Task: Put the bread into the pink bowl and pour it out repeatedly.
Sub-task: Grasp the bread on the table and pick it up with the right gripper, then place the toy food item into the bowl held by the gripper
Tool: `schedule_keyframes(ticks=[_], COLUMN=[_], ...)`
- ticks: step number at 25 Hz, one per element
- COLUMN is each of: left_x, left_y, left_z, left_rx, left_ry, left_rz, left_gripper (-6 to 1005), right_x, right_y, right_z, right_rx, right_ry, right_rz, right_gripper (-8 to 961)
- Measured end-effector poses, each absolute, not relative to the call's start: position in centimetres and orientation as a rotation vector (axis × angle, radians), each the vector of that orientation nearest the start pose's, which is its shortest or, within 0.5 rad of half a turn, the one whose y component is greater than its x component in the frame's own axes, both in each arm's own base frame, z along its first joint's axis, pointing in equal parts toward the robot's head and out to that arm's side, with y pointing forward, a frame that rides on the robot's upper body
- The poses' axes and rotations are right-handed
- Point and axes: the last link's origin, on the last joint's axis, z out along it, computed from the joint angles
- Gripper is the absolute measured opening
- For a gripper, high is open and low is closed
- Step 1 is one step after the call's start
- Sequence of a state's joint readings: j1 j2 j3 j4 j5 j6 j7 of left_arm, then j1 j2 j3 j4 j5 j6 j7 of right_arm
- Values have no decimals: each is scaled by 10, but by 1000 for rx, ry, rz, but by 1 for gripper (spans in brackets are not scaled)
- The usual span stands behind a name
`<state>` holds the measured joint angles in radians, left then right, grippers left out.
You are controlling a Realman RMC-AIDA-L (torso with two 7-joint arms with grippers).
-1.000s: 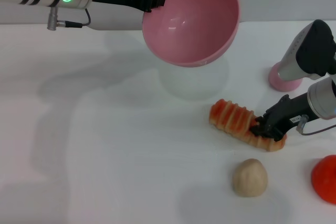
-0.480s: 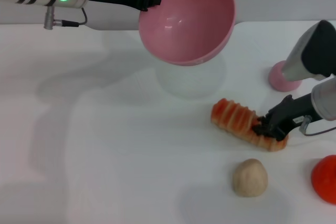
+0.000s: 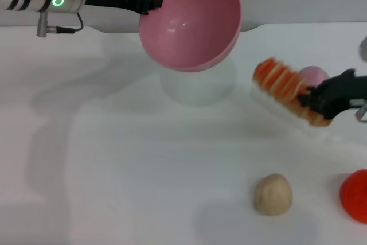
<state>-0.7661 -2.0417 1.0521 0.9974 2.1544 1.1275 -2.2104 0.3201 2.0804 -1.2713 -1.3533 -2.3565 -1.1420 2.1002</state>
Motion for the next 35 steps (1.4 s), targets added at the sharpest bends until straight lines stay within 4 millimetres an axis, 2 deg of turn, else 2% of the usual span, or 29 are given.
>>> schedule_keyframes(ticks=[5,10,11,14,18,22,26,30,32,33,35], left_x=[-151,-156,-157,-162,-166,-169,-172,-172,-171,-171,-169], left_y=[443,441,441,440,438,436,435,435,435,435,434], left_z=[30,29,29,29,28,25,22,20,19,18,16], left_rx=[-2473,-2470,-2469,-2464,-2462,-2467,-2469,-2473,-2476,-2478,-2487], left_ry=[-824,-833,-836,-847,-857,-860,-874,-883,-883,-883,-878], left_rz=[-361,-347,-345,-340,-336,-331,-326,-324,-325,-324,-319], left_gripper=[91,93,93,94,95,96,98,99,99,100,100], right_x=[246,235,221,199,151,103,71,58,59,59,65], right_y=[361,370,375,378,376,365,356,350,348,348,348], right_z=[51,71,81,89,95,94,82,59,36,36,22], right_rx=[-2313,-2204,-2161,-2143,-2162,-2191,-2234,-2316,-2394,-2394,-2432], right_ry=[629,555,507,446,301,107,-16,-57,-58,-58,-51], right_rz=[-29,36,102,187,318,400,441,464,475,475,477], right_gripper=[150,145,144,141,137,137,136,133,131,130,129])
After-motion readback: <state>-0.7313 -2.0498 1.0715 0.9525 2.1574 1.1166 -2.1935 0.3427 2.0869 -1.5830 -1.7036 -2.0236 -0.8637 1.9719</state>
